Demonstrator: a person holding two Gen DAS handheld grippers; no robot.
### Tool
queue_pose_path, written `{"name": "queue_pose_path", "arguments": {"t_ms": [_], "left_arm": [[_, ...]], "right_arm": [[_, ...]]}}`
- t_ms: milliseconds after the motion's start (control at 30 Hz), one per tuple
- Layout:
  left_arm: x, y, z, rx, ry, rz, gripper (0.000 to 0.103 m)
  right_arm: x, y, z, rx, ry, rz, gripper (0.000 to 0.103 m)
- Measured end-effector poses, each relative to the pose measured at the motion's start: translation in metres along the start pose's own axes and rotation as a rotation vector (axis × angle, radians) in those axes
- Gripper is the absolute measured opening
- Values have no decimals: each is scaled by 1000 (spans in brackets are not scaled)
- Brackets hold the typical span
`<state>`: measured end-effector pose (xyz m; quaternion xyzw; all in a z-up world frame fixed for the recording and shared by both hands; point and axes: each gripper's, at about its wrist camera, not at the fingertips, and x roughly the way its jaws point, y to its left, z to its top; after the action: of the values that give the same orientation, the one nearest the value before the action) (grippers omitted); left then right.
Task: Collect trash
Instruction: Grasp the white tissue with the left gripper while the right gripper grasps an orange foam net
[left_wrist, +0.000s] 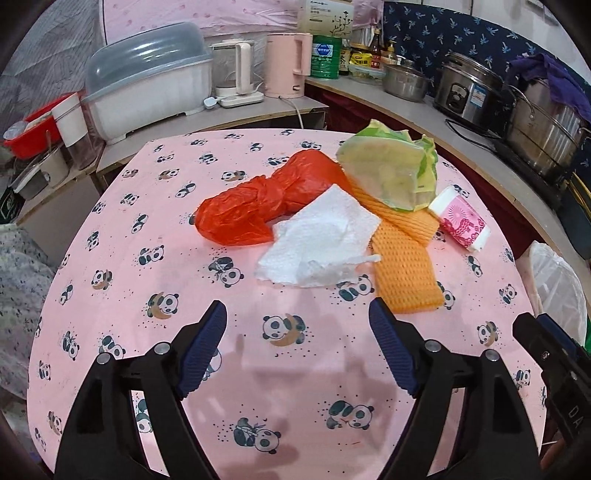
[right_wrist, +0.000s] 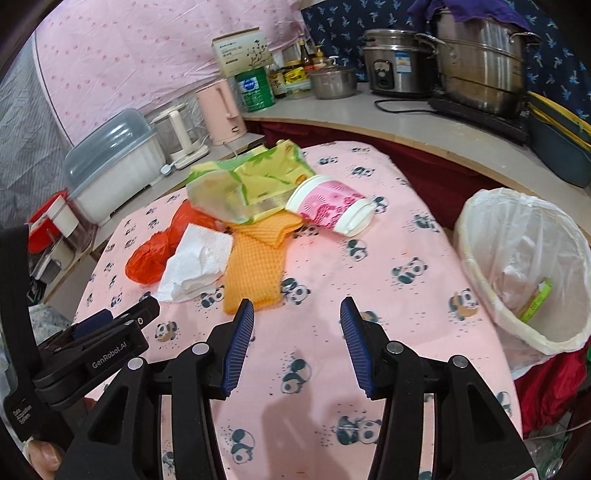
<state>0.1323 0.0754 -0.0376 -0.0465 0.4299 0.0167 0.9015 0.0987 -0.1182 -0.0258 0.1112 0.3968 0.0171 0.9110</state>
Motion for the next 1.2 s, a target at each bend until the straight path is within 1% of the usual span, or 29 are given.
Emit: {"name": "queue_pose_path", "arguments": {"t_ms": [100, 167, 200, 267, 433, 633, 800, 933, 1000, 1033, 1067, 1100, 1133, 1167, 1200], "left_arm": [[6, 8, 3, -21, 8, 0, 80], [9, 11, 5, -28, 10, -2, 86], [12, 12, 7, -30, 13, -3, 86], [18, 13, 10, -29, 19, -10, 87], [37, 13, 21, -28, 42, -14, 88], [62, 11, 35, -25, 57, -14, 89], [86, 9, 42, -35, 97, -20, 89], [98, 10, 44, -51, 124, -39, 89], [99, 7, 43, -41, 126, -42, 85], [100, 5, 41, -30, 130, -47, 80], [101, 3, 40, -20, 138, -54, 71], [102, 1, 39, -9, 147, -56, 67], [100, -1, 37, 1, 141, -44, 64], [99, -2, 36, 9, 135, -42, 58], [97, -4, 33, 18, 135, -49, 54]], "right_arm": [[12, 7, 1, -8, 25, 14, 48], [22, 11, 3, -11, 43, 27, 51], [27, 13, 4, -10, 49, 34, 56], [35, 16, 6, -11, 58, 34, 57], [61, 21, 11, -12, 95, 41, 57], [85, 30, 18, -24, 114, 38, 57], [101, 34, 21, -25, 125, 27, 57], [111, 35, 21, -28, 139, 20, 57], [115, 38, 18, -36, 151, 23, 57], [116, 39, 17, -42, 156, 23, 57], [117, 40, 15, -48, 158, 21, 56], [117, 42, 13, -57, 153, 16, 52], [116, 42, 12, -63, 153, 17, 44], [116, 43, 11, -69, 156, 21, 41], [114, 43, 10, -72, 155, 22, 37]]}}
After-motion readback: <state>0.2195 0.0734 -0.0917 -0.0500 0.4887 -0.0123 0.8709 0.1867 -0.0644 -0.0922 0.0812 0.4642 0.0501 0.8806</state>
